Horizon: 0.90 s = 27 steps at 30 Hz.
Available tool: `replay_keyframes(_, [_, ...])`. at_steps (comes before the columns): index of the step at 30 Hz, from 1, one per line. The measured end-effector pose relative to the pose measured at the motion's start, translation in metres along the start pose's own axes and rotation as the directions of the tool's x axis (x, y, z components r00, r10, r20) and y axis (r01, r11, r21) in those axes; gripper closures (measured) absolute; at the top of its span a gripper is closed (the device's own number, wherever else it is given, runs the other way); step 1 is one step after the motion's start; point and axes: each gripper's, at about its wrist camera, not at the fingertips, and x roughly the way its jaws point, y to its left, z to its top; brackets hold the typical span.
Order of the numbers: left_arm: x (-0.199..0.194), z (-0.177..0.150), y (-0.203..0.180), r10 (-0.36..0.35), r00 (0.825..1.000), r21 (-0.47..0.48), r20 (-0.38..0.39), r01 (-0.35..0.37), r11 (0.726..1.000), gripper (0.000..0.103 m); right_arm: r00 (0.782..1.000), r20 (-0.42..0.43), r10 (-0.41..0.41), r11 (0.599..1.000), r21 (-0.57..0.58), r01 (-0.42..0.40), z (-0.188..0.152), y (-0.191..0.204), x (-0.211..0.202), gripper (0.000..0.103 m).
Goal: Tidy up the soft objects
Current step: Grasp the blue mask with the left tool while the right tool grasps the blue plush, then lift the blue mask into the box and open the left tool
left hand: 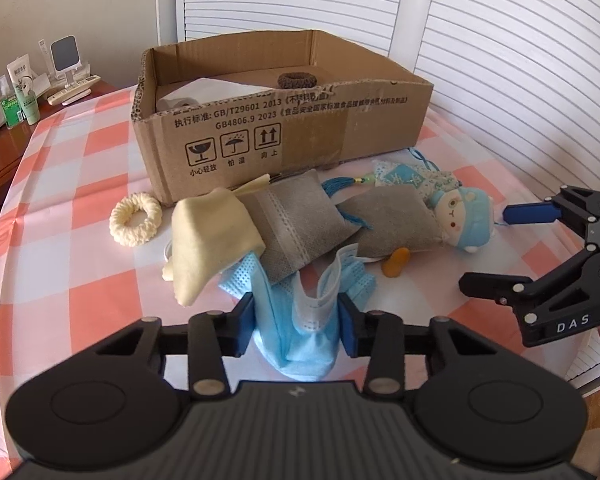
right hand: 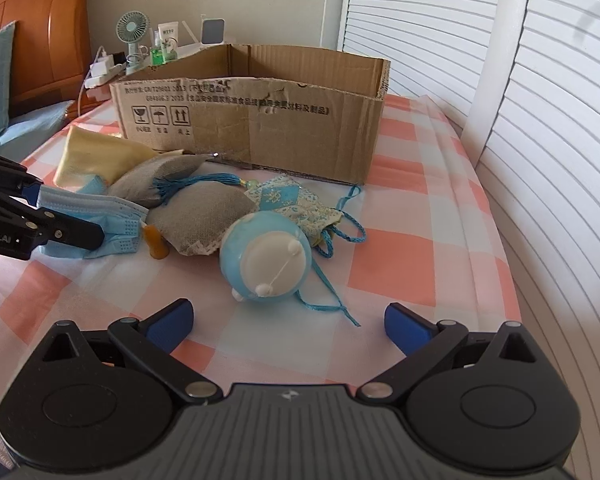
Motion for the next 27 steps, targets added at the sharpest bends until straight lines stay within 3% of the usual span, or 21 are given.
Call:
replay_keyframes(4, [0.0,-0.001,0.0,-0.001,1.0,-0.007,0.001,0.001,1.0,0.064,0.999,0.033,0.013,1.0,-0.021,-0.012,0.003,0.004,-0.004,0.019])
replay_keyframes(9, [0.001,-0.002,-0.001,0.006,1.0,-0.001,0.002,-0.006,1.0,0.06,0.998,0.068,0.009,0.997,-0.073,-0.004,0.011,0.013,-0.003,0.031])
replay_keyframes(11, [0.001,-0.002,-0.002,0.012,1.0,0.008,0.001,-0.012,1.0,0.06,0.997,0.075,-0.005,0.995,-0.096,0.012,0.014,0.017,0.0,0.047])
replay_keyframes(12, [0.001,-0.002,-0.003,0.013,1.0,0.014,-0.001,-0.013,1.0,0.062,0.997,0.072,-0.011,0.994,-0.106,0.018,0.016,0.019,0.003,0.051])
replay_keyframes(18, [-0.006,-0.001,-0.004,-0.007,1.0,0.023,-0.017,0.007,1.0,0.077,0.998,0.063,-0.025,0.993,-0.118,0.032,0.019,0.023,0.003,0.052])
replay_keyframes(27, [-0.042,-0.004,-0.001,0.004,1.0,0.056,-0.024,-0.003,0.998,0.087,0.996,0.084,0.006,0.991,-0.137,0.006,0.018,0.018,-0.023,0.052])
